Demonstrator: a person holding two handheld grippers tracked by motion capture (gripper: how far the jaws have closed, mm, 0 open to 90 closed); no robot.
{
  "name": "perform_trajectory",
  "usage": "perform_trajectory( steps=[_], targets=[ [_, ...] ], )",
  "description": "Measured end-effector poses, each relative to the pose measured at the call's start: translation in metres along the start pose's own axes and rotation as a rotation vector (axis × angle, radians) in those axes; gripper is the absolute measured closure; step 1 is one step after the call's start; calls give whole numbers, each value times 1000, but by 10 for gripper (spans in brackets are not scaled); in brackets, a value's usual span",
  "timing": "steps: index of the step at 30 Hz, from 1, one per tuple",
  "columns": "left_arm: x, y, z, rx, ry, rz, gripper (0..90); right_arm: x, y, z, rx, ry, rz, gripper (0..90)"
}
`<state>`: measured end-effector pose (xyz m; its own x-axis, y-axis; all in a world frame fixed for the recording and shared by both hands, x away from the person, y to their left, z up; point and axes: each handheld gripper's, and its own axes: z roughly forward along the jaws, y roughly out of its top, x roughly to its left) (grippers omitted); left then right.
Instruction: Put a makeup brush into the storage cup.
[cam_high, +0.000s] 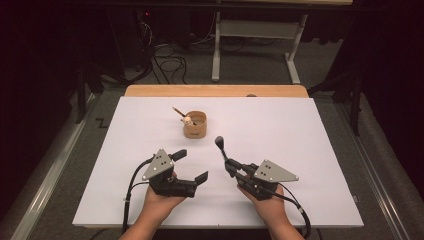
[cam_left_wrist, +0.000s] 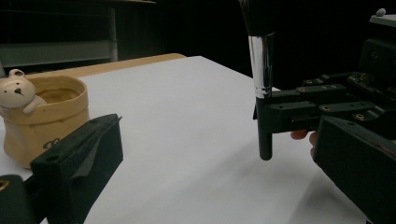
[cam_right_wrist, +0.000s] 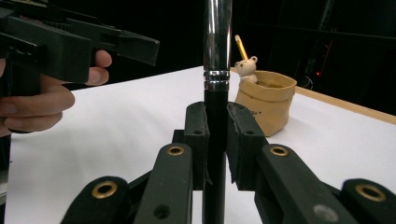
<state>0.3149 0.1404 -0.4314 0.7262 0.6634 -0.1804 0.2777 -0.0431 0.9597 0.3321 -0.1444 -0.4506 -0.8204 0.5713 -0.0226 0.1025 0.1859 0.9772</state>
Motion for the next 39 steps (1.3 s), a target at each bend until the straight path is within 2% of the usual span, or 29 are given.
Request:
perform_trajectory(
  steps=[2, 5, 13, 29, 39],
  targets=[
    [0, 0, 0, -1, -3, -2, 26, 2, 0, 2, -6, 6, 11, 806],
    [-1, 0, 0, 0, -5, -2, 29, 4, 0, 3, -5, 8, -1, 806],
    [-2, -1, 2, 12, -21, -4, 74, 11, 0, 7, -7, 48, 9, 806],
    [-2, -2, 1, -2, -35, -22, 138, 25, -2, 17, -2, 109, 4, 805],
    [-2, -3, 1, -1, -72, -27, 213, 31, -3, 21, 3, 129, 8, 805]
  ],
)
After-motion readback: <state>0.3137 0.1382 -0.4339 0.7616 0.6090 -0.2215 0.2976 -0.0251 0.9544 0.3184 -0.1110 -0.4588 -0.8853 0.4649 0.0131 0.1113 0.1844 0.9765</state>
